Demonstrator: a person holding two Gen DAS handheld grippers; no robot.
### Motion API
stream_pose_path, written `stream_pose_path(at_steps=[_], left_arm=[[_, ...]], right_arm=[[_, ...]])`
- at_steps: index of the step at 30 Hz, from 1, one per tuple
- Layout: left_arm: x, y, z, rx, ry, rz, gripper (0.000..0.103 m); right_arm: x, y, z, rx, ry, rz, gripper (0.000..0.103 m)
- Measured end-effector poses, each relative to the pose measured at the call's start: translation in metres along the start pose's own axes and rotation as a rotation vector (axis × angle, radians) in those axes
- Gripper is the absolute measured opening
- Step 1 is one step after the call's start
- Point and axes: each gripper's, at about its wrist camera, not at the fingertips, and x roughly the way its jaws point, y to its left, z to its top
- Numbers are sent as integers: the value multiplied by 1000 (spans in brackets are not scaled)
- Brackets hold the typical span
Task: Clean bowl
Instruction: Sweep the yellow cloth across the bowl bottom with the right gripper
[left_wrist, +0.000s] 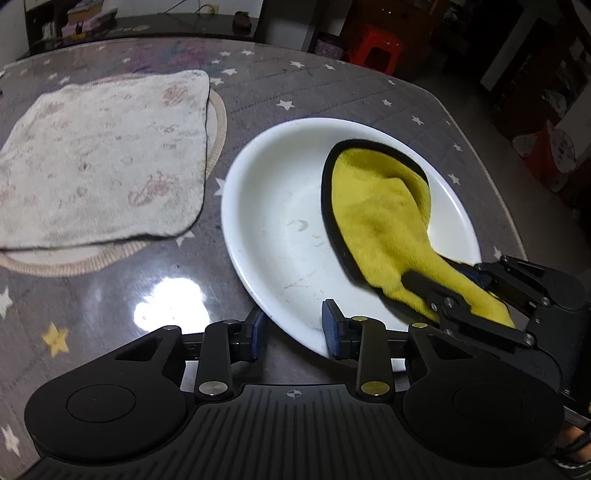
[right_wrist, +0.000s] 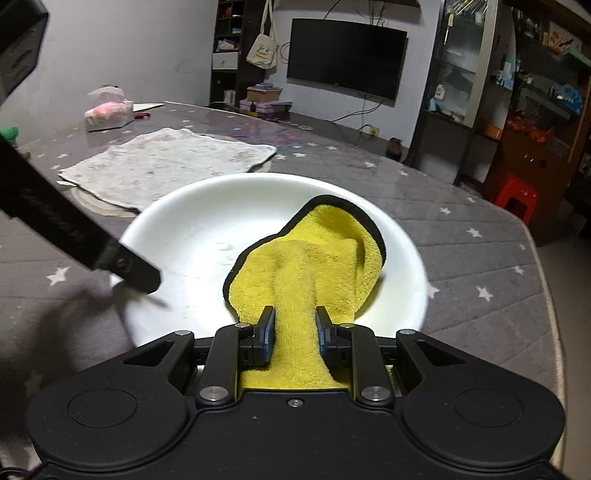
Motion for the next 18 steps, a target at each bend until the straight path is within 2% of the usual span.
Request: stream_pose_path(at_steps=[7, 10, 18], left_arm=[[5, -1, 10, 86, 1, 21, 29], [8, -2, 13, 113, 1, 28, 29], [15, -5, 19, 162, 3, 39, 30]], right_arm=[[-12, 6, 5, 23, 13, 95, 24], [-13, 7, 4, -4, 20, 77, 24], [-2, -11, 0, 18, 33, -2, 24]])
